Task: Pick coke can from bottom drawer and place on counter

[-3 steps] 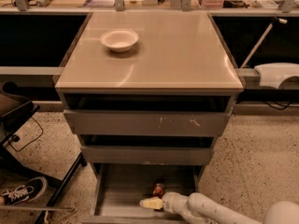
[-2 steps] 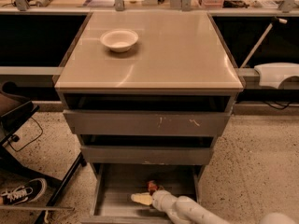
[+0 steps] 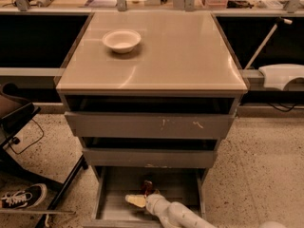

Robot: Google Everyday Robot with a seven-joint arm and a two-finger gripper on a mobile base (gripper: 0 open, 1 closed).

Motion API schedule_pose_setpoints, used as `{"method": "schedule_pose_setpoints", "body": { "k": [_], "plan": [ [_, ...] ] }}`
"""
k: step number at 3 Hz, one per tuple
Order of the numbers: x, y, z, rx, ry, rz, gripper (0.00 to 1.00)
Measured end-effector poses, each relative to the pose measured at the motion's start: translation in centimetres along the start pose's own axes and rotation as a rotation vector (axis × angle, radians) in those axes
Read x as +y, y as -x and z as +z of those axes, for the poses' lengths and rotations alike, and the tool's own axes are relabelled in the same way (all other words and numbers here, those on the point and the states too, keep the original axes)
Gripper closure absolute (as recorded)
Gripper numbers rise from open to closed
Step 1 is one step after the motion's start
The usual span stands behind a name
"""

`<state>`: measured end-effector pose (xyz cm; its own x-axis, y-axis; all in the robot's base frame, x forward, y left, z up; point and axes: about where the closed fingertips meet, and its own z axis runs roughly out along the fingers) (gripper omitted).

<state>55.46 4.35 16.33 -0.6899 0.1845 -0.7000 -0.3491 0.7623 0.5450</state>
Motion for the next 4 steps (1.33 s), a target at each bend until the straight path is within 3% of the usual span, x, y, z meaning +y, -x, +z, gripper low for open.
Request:
{"method": "schedule_pose_setpoints", "body": {
  "k": [1, 2, 3, 4],
  "plan": [
    [2.0, -0.9, 2.8, -0.013, -0.041, -0.102, 0.00],
    [0.0, -0.5, 2.6, -0.021, -0.120, -0.113, 0.00],
    [0.0, -0.5, 2.6, -0.021, -0.120, -0.113, 0.00],
    [0.0, -0.5, 2.6, -0.021, -0.120, -0.113, 0.19]
  ]
}}
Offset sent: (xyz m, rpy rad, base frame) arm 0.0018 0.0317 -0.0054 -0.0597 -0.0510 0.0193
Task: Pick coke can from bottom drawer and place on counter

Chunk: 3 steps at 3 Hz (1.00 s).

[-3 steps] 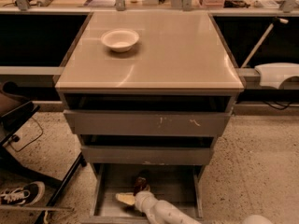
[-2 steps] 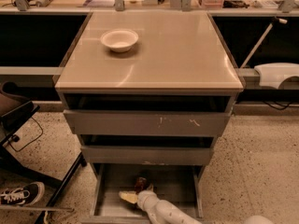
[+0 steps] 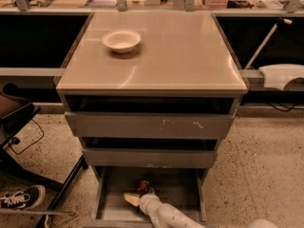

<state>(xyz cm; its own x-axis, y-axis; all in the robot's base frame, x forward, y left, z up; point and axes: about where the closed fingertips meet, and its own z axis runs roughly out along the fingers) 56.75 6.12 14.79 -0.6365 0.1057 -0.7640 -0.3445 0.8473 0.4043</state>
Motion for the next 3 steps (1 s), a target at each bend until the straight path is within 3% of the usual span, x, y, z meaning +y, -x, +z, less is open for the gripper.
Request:
{"method": "schedule_pose_setpoints", "body": {
  "k": [3],
  "plan": [
    [0.01, 0.00, 0.00, 0.000, 0.000, 0.000, 0.89]
  ]
}}
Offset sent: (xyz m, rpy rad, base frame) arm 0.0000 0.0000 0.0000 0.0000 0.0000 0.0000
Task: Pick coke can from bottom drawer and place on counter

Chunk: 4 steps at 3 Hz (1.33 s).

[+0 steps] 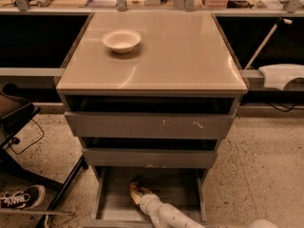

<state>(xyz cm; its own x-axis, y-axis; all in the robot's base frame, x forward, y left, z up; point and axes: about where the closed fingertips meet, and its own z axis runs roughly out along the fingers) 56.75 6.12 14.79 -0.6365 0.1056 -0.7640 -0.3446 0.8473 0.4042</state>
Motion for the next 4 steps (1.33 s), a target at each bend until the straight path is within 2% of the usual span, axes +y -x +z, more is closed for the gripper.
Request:
{"method": "schedule_pose_setpoints", "body": {
  "k": [1, 2, 3, 4],
  "plan": [
    [0.7, 0.3, -0.5, 0.000, -0.017, -0.029, 1.00],
    [2.5, 3.8, -3.2, -0.073, -0.073, -0.159, 1.00],
    [6.6, 7.8, -7.3, -0.187, -0.139, -0.367, 1.00],
    [14.4, 10.7, -10.6, -0.265, -0.145, -0.549, 1.00]
  ]
}}
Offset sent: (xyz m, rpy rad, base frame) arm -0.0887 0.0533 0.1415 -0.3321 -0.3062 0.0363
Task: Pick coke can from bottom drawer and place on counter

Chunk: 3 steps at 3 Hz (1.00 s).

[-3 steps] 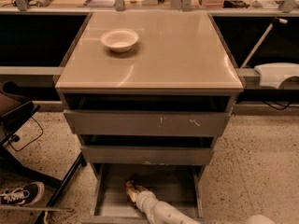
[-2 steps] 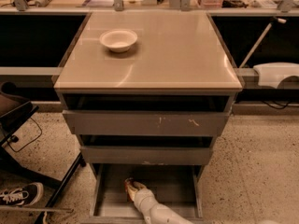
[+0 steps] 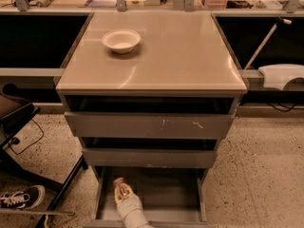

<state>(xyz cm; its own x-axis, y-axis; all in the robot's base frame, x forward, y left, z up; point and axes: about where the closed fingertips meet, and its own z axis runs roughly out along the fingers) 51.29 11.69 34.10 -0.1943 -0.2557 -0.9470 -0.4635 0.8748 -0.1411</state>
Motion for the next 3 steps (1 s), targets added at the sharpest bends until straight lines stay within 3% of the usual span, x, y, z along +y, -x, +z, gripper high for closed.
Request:
{"method": "schedule_pose_setpoints", "body": {
  "k": [1, 2, 3],
  "plan": [
    [1.6, 0.9, -2.1, -0.001, -0.005, -0.069, 1.00],
    [0.8, 1.6, -1.8, 0.003, -0.015, -0.063, 1.00],
    [-3.0, 7.0, -2.1, -0.024, -0.057, -0.058, 1.00]
  ]
}}
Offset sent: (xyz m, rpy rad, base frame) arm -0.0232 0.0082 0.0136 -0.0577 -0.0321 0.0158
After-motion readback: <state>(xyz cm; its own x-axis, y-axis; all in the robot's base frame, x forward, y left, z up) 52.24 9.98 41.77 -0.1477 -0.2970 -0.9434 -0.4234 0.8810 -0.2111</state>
